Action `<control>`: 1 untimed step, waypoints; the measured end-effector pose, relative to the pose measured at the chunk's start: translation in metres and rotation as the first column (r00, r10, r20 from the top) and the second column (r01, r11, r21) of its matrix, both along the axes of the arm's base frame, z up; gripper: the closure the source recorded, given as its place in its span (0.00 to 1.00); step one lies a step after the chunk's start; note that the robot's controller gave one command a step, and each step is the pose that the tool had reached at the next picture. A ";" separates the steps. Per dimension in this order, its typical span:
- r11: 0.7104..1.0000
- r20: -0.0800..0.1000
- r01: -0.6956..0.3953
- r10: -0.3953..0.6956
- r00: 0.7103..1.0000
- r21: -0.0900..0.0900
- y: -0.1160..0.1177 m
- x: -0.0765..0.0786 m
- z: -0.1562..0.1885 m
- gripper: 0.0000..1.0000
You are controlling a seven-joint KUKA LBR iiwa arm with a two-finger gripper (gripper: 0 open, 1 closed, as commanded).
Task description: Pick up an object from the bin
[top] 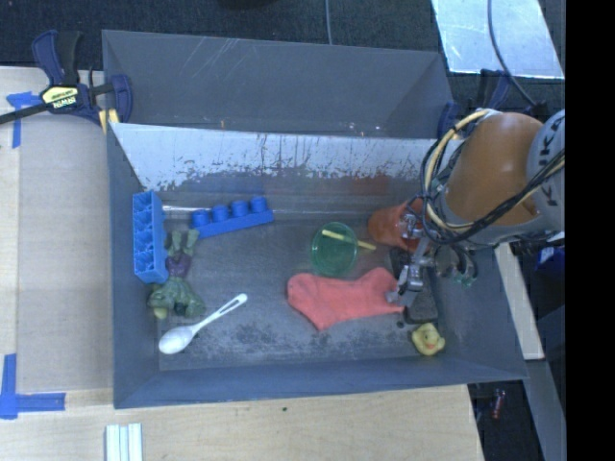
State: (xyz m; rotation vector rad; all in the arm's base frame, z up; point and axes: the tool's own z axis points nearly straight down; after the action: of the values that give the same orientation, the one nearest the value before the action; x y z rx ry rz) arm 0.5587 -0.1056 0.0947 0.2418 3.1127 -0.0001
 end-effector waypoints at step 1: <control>0.998 0.010 -0.056 0.056 0.998 -0.005 -0.010 0.011 -0.019 0.00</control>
Offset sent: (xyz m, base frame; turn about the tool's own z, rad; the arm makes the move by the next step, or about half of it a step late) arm -0.0182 0.0015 -0.0247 0.0106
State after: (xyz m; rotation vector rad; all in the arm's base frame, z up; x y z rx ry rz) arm 0.5698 -0.1156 0.0752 0.1540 3.1078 -0.0050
